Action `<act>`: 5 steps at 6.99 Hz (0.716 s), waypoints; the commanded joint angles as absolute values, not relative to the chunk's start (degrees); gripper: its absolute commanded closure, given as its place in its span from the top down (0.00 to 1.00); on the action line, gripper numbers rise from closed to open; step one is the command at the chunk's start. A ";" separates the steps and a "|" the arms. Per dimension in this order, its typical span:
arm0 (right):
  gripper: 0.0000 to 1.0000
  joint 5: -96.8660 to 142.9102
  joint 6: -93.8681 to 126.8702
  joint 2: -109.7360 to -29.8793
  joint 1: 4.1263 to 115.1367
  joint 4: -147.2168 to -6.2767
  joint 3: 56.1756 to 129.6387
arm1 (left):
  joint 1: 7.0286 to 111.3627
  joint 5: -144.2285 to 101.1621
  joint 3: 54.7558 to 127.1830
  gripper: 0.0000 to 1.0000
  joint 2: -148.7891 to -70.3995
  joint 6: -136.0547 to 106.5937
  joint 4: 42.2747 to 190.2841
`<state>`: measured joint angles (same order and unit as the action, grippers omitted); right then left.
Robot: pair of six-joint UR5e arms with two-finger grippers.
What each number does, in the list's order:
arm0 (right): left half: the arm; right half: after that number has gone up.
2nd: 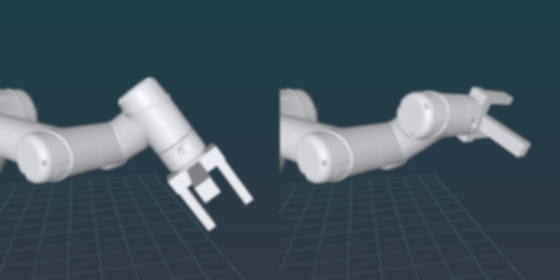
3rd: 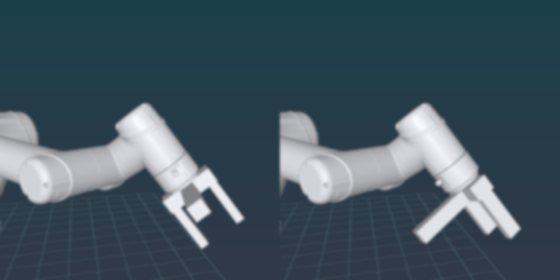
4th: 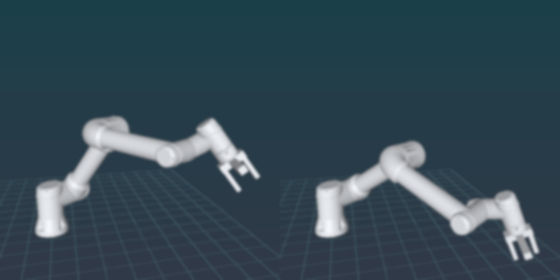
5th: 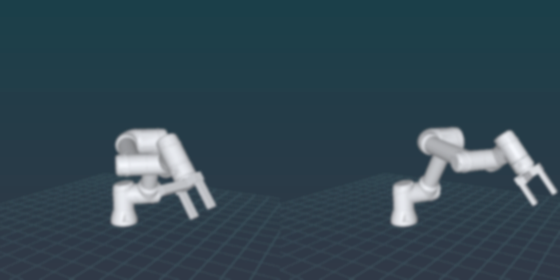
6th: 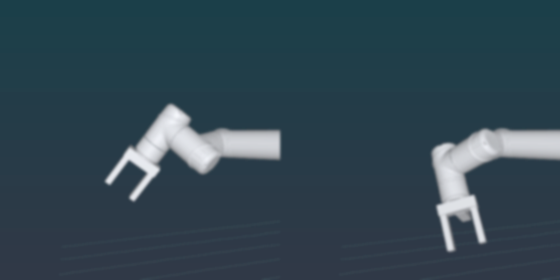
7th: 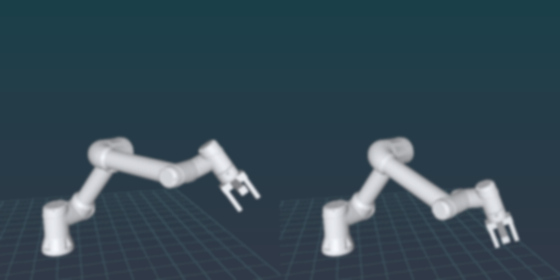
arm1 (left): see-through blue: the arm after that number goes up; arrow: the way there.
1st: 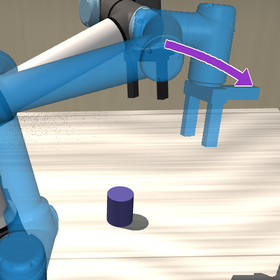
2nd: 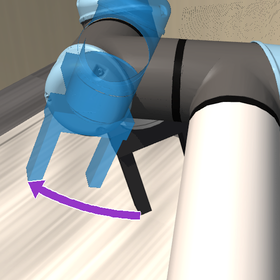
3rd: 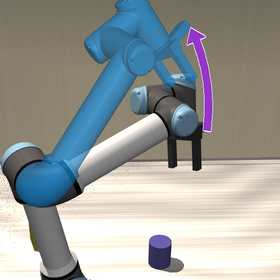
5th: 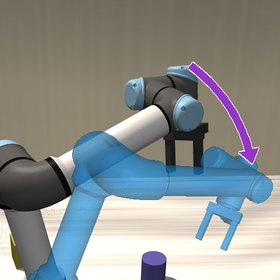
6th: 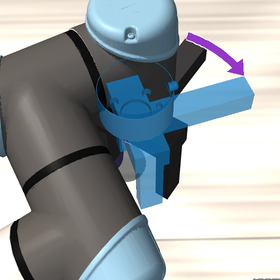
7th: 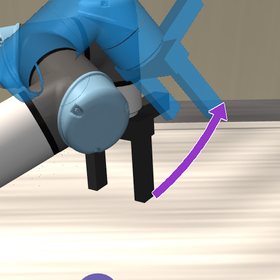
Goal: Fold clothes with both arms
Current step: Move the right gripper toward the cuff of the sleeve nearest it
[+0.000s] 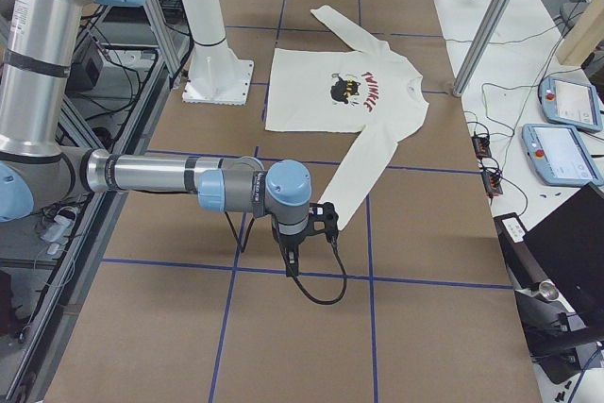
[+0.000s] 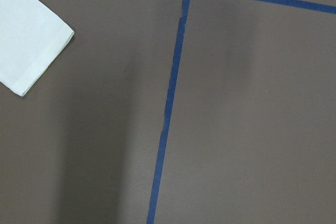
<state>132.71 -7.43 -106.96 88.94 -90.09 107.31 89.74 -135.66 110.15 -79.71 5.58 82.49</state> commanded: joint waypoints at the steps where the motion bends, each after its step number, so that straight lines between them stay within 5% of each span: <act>1: 1.00 132.71 -7.38 -106.96 88.95 -90.09 107.40 | 89.74 -135.01 109.95 1.00 -79.72 5.97 82.62; 5: 1.00 132.80 -7.38 -103.12 88.86 -90.00 107.75 | 89.65 -135.35 109.87 1.00 -79.80 5.89 89.41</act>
<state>132.77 -7.35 -105.34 88.87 -90.01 107.73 89.65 -135.39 109.99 -79.77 5.90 84.63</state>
